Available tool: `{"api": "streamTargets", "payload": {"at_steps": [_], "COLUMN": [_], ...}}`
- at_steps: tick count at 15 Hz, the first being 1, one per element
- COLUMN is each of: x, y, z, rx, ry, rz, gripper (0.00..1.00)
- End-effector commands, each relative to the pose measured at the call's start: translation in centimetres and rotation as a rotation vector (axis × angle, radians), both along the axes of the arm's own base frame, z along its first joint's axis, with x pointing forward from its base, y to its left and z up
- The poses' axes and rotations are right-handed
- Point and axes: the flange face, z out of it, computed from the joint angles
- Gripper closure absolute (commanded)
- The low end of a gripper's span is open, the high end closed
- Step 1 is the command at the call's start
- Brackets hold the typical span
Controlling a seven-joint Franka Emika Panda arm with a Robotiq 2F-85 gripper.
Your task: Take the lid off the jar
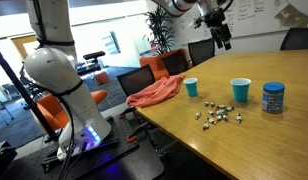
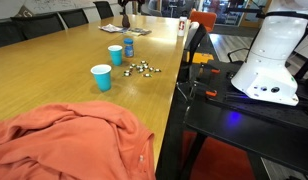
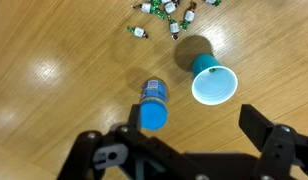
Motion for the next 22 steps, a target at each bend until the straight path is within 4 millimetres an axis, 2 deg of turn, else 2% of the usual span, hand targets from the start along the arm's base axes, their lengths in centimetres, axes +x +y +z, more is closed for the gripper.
{"api": "streamTargets", "payload": {"at_steps": [1, 6, 13, 15, 16, 22], "x": [3.9, 7.5, 11.4, 12.1, 10.8, 11.5], "y": [-3.2, -6.9, -9.5, -9.5, -9.4, -9.9], "z": [-4.5, -9.7, -14.0, -14.9, -14.6, -15.8], "rx": [0.082, 0.172, 0.170, 0.119, 0.157, 0.124], "ry": [-0.056, -0.111, -0.158, -0.167, -0.141, -0.136], "rz": [-0.133, -0.271, -0.303, -0.294, -0.282, -0.284], "gripper": [0.00, 0.00, 0.00, 0.00, 0.00, 0.00]}}
